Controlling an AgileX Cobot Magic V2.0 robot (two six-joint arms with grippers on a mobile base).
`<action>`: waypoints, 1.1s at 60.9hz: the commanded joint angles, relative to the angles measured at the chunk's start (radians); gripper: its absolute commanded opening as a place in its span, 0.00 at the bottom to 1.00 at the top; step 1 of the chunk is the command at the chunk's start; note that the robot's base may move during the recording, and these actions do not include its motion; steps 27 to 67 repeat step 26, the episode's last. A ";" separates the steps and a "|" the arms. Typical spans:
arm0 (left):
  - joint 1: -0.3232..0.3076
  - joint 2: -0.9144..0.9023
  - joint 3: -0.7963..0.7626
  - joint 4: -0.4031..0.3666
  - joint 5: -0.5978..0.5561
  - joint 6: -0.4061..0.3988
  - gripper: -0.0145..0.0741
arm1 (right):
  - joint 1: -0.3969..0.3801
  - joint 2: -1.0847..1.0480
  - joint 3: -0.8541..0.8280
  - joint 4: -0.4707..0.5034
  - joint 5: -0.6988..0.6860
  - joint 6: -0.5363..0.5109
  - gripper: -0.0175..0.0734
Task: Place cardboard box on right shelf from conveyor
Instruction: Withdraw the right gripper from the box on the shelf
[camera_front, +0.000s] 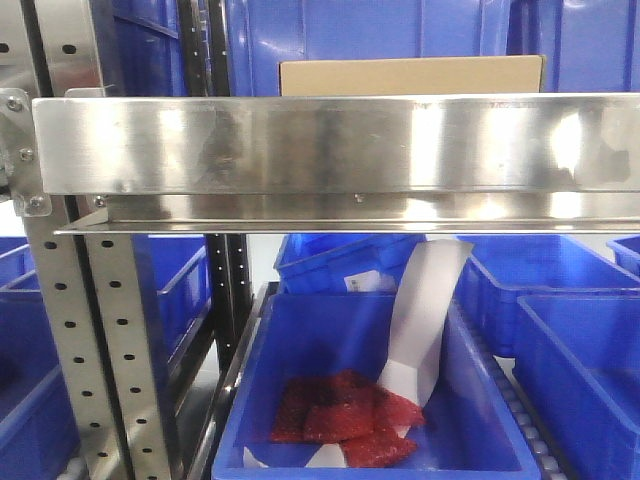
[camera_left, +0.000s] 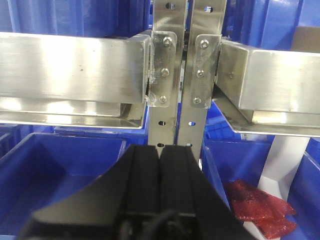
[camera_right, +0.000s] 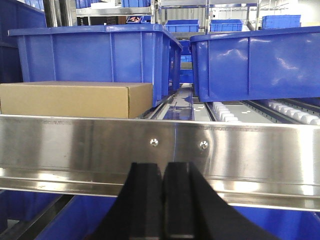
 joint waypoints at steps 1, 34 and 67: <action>-0.001 -0.005 0.006 -0.008 -0.084 0.000 0.03 | -0.005 -0.020 -0.004 -0.009 -0.090 -0.002 0.25; -0.001 -0.005 0.006 -0.008 -0.084 0.000 0.03 | -0.005 -0.020 -0.004 -0.009 -0.090 -0.002 0.25; -0.001 -0.005 0.006 -0.008 -0.084 0.000 0.03 | -0.005 -0.020 -0.004 -0.009 -0.090 -0.002 0.25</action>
